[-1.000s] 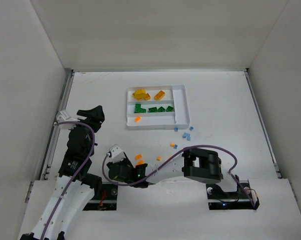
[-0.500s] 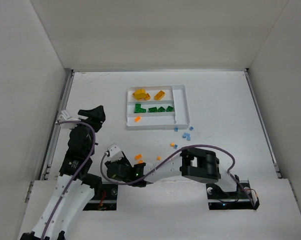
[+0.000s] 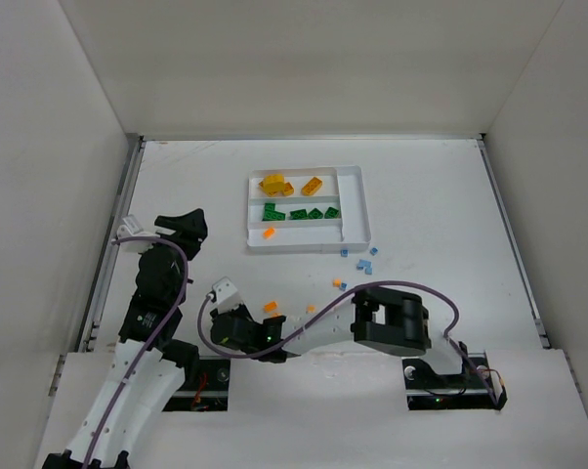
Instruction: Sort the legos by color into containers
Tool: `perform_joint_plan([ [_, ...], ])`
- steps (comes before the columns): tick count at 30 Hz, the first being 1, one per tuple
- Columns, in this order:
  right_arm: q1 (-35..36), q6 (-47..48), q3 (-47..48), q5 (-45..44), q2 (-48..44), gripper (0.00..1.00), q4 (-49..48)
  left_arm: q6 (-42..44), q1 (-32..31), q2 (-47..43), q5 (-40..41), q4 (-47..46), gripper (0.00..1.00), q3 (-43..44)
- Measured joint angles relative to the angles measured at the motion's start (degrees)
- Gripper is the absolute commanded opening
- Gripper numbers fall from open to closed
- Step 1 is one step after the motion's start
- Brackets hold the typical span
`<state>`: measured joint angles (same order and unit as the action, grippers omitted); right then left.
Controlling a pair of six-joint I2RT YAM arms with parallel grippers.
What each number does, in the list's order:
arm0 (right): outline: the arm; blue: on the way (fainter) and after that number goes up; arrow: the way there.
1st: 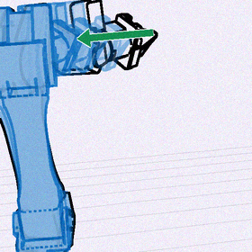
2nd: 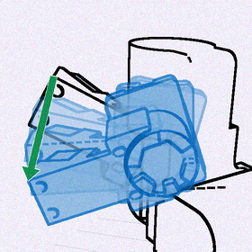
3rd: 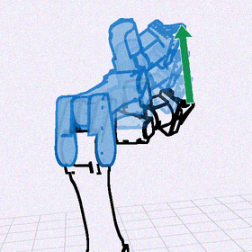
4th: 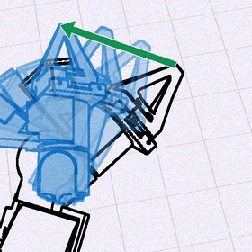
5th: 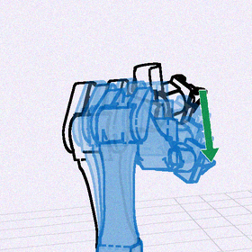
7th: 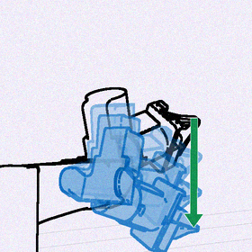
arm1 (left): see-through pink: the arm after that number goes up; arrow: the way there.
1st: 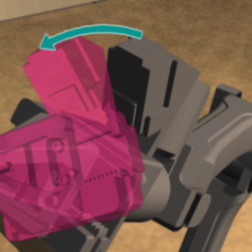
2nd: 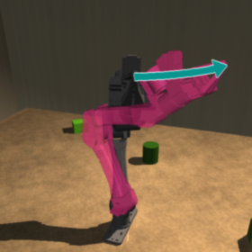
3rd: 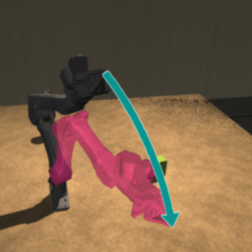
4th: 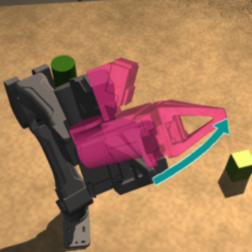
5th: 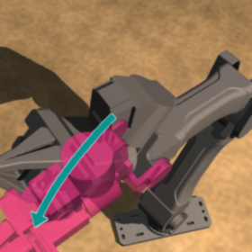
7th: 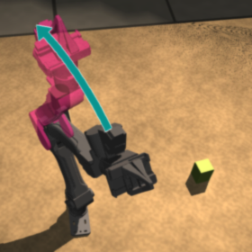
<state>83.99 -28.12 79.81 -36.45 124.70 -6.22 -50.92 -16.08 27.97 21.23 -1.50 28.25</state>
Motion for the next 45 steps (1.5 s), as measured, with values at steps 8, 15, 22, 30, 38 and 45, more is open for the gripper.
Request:
perform_joint_plan([
  [8,-4.22,-1.31,-12.33,0.39,-9.97,0.28,-1.60,-0.50,0.04,0.76,-0.46,-0.48,0.57,-0.81],
  [15,-15.23,-2.36,-21.53,2.84,-22.53,0.28,-5.09,-0.37,-2.51,1.95,-0.96,-0.92,0.50,-2.60],
  [22,-27.36,-0.57,-22.12,6.93,-25.38,0.28,-7.28,1.16,-11.30,4.92,-1.31,0.26,0.40,-7.82],
  [30,-33.73,2.71,-15.74,11.28,-18.32,0.31,-7.02,1.53,-28.24,11.69,2.27,7.50,0.47,-9.49],
  [38,-35.17,3.69,-12.35,13.14,-16.55,0.47,-6.16,1.53,-44.92,25.11,6.88,9.68,0.51,-8.00],
  [45,-34.75,3.78,-14.34,13.33,-18.14,0.52,-6.29,0.81,-51.82,34.47,12.07,10.56,0.52,-4.57],
])
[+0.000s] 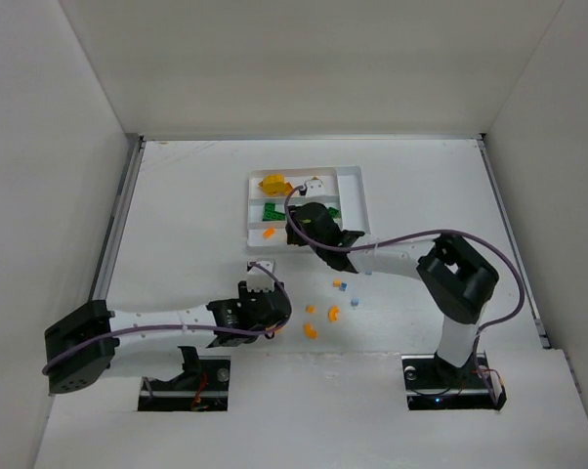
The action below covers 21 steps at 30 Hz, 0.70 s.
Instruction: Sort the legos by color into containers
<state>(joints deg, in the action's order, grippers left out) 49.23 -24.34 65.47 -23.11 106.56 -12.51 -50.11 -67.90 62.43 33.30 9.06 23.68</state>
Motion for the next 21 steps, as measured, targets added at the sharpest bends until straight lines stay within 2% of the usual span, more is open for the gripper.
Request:
perform_joint_plan([
  [13,2.25,-6.64,-17.75,-0.20,-14.12,0.52,-2.73,-1.07,-1.84,8.24,4.76,0.22,0.46,2.21],
  [15,2.45,-7.87,-19.91,-0.31,-15.69,0.52,-2.99,-1.18,-1.88,9.09,5.38,0.07,0.42,2.25],
  [17,2.97,-9.01,-21.99,-0.48,-17.29,0.52,-3.21,-1.27,-1.86,9.64,5.99,-0.15,0.34,2.36],
  [21,4.09,-11.52,-27.12,-1.40,-21.27,0.39,-3.23,-1.33,-1.86,10.03,6.43,-0.42,0.18,2.56],
])
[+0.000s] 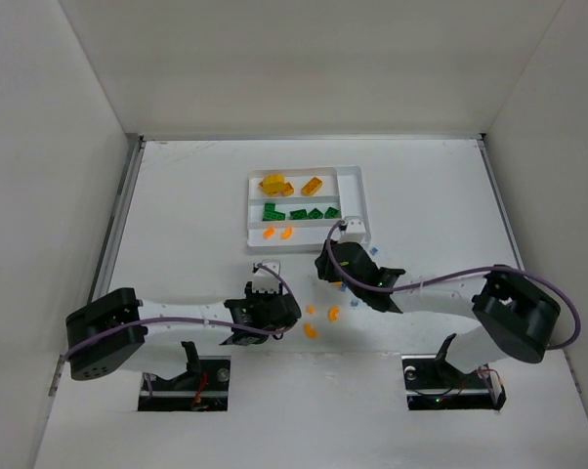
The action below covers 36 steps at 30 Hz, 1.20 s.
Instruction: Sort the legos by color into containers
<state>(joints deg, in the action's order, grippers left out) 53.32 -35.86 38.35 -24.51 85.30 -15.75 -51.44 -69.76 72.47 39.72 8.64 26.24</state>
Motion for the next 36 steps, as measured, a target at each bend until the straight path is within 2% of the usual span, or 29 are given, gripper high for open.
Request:
perform_joint_plan([
  [2,0.13,-1.55,-2.21,-0.52,-1.95,0.34,1.07,-0.04,0.09,-0.02,-0.02,-0.04,0.14,0.00],
  [5,0.00,-3.85,-4.52,-1.20,-4.92,0.34,3.61,0.20,0.50,-0.98,-0.09,-0.04,0.12,0.00],
  [11,-0.02,-5.22,-5.07,-1.97,-6.91,0.49,8.68,1.44,3.63,-6.43,-0.31,-0.96,0.11,0.00],
  [17,0.72,-5.40,-4.07,-2.62,-5.90,0.55,14.93,3.08,8.52,-11.28,-1.51,-3.02,0.11,0.00],
  [22,0.79,-5.51,-1.51,-2.51,-4.28,0.53,18.21,6.10,15.15,-15.04,-3.45,-6.64,0.12,0.02],
  [26,0.83,-5.51,-0.33,-1.99,-2.43,0.51,19.21,8.87,20.26,-14.75,-5.46,-9.92,0.12,1.11],
  [36,1.20,-5.07,2.08,-2.03,2.86,0.41,20.04,13.25,25.40,-9.79,-8.11,-16.81,0.12,6.16],
])
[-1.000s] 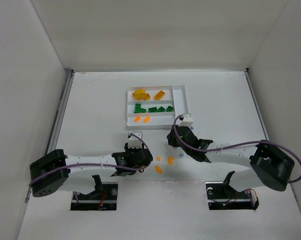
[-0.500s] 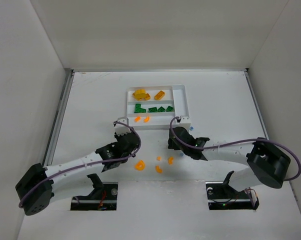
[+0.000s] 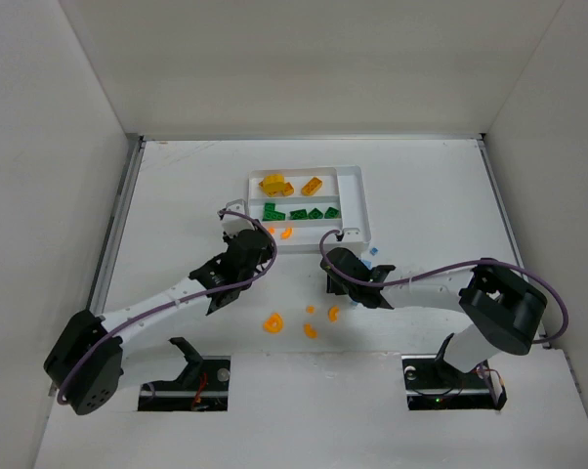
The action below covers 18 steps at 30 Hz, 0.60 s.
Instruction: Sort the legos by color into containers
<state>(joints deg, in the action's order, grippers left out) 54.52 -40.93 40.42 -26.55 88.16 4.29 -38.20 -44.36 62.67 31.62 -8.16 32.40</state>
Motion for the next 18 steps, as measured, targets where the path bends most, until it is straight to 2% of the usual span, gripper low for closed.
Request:
perform_joint_plan([
  [6,0.02,-0.02,0.04,-0.02,0.07,0.30,0.09,1.77,2.82,9.05,-1.57,-3.19,0.13,3.76],
  [13,0.04,-0.04,0.04,0.00,0.00,0.28,0.07,3.50,6.10,21.11,-2.73,-5.62,0.14,9.38],
  [18,0.33,-0.02,0.02,0.00,-1.51,0.28,0.09,4.55,7.34,25.99,-2.97,-6.47,0.15,12.20],
])
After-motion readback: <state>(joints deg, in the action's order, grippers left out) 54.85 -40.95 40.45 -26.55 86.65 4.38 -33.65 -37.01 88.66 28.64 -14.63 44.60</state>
